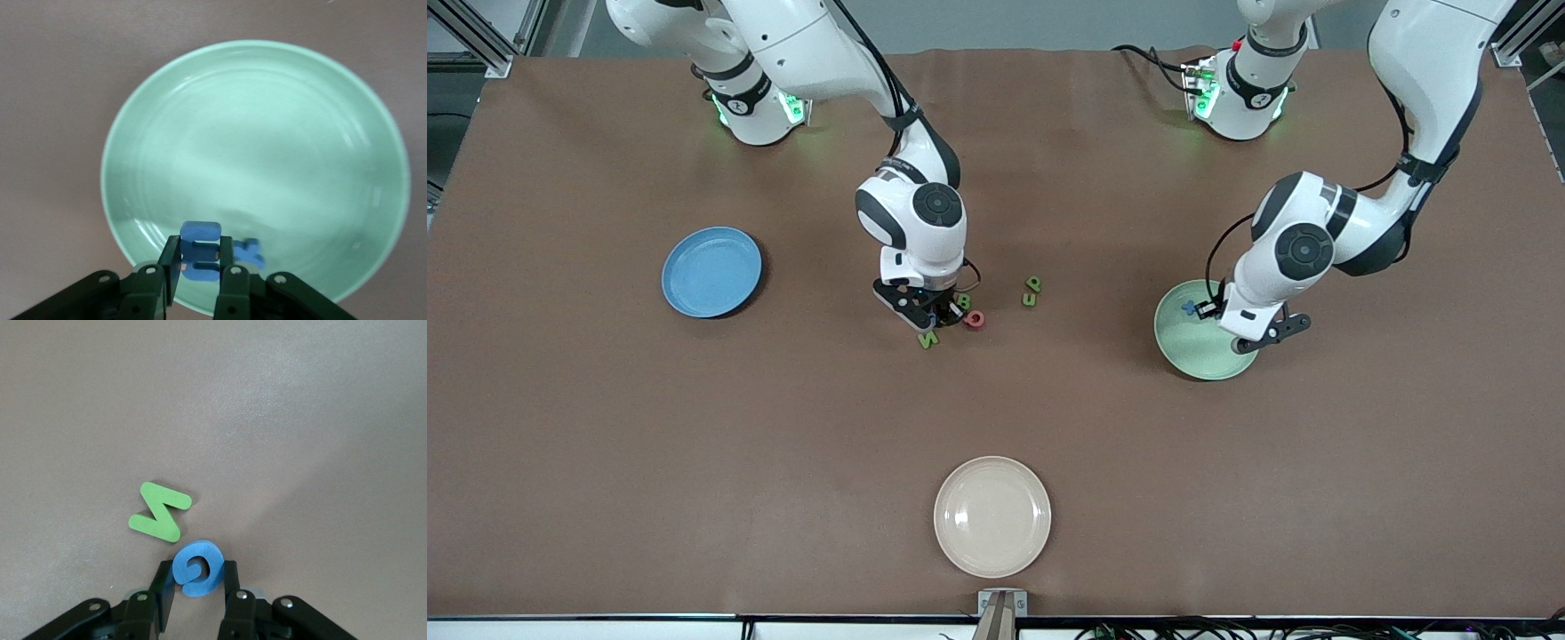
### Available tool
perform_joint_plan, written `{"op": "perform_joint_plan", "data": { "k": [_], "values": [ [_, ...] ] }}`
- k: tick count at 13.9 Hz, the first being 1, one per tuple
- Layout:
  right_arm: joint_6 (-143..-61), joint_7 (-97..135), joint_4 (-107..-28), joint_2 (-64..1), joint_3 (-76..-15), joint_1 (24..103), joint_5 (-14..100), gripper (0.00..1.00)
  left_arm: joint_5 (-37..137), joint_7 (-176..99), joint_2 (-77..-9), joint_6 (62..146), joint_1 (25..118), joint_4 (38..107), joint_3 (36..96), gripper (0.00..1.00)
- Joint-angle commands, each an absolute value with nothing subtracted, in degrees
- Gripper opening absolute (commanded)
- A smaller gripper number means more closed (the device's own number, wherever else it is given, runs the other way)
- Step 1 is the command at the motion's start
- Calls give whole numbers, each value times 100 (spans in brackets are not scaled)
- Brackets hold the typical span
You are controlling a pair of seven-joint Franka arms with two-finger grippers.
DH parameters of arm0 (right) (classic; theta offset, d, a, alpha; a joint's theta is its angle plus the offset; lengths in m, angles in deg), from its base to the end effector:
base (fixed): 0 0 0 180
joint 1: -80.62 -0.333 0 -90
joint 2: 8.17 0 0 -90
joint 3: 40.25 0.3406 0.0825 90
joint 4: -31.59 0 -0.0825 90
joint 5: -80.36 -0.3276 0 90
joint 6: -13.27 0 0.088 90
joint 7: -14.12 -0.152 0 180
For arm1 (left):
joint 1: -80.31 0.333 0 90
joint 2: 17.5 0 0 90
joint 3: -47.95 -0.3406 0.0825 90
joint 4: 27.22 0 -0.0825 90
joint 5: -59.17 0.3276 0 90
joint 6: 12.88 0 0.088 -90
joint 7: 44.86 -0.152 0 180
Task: Sort uppercase to blue plate, lowercase to green plate
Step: 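Release the E on the green plate while the right gripper drops the G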
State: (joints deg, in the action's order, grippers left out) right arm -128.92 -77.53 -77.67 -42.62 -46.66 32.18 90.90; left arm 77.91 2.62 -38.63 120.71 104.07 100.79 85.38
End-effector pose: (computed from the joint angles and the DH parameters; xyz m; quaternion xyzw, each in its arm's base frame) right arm 0.4507 0.4050 0.2002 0.9357 -0.3417 0.0748 0.0464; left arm 0.4812 -0.1034 0.2467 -0.9808 -0.1756 0.0748 0.0394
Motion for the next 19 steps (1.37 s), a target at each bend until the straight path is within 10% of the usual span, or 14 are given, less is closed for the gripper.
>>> {"op": "perform_joint_plan", "data": {
  "k": [1, 8, 11, 15, 19],
  "values": [
    [-12753, -7834, -7748, -4350, -4720, 3175, 9240, 2, 7842, 76, -3701, 12150, 10518, 10260, 8636, 4],
    [-11086, -6431, -7818, -3762, -4729, 3447, 9232, 1, 8220, 49, -3877, 12432, 10623, 10251, 8627, 10],
    [-10855, -5517, -8441, -3130, -4729, 3772, 9232, 1, 8264, -29, -3886, 12432, 10632, 10225, 8636, 64],
    [-10250, -4225, -9005, -2347, -4729, 4500, 9240, 0, 8264, -21, -3877, 12432, 10571, 10120, 8863, 99],
    [-9458, -2644, -9040, -1951, -4746, 5343, 9240, 1, 8264, 14, -3921, 12423, 10002, 9734, 9093, 100]
  ]
}}
